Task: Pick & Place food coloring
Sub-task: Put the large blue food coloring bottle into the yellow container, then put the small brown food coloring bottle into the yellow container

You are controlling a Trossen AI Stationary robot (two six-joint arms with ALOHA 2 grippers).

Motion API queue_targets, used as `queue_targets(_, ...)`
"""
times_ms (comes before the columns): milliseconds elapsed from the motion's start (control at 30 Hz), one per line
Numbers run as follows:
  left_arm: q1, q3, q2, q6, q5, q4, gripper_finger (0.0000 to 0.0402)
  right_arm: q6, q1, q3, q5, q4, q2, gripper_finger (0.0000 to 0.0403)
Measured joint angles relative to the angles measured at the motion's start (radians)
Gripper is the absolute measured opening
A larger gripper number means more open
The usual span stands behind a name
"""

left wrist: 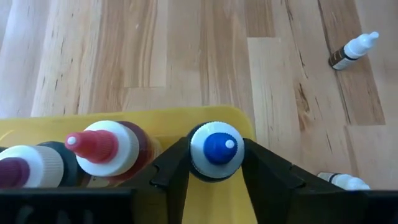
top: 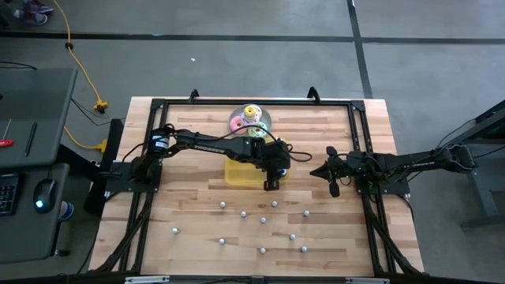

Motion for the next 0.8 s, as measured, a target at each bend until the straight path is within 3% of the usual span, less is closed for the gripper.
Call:
queue_targets(367, 0.000, -0.002, 0.000, 0.002, -0.001, -0.004, 0.0231, 0.000, 0.000, 0.000, 0.000, 0.000, 0.000, 0.0000)
queue_targets(800, 0.008, -0.002, -0.013, 0.002, -0.005, -0.013, 0.0246, 0.000, 0.000, 0.000, 0.000, 0.000, 0.000, 0.0000)
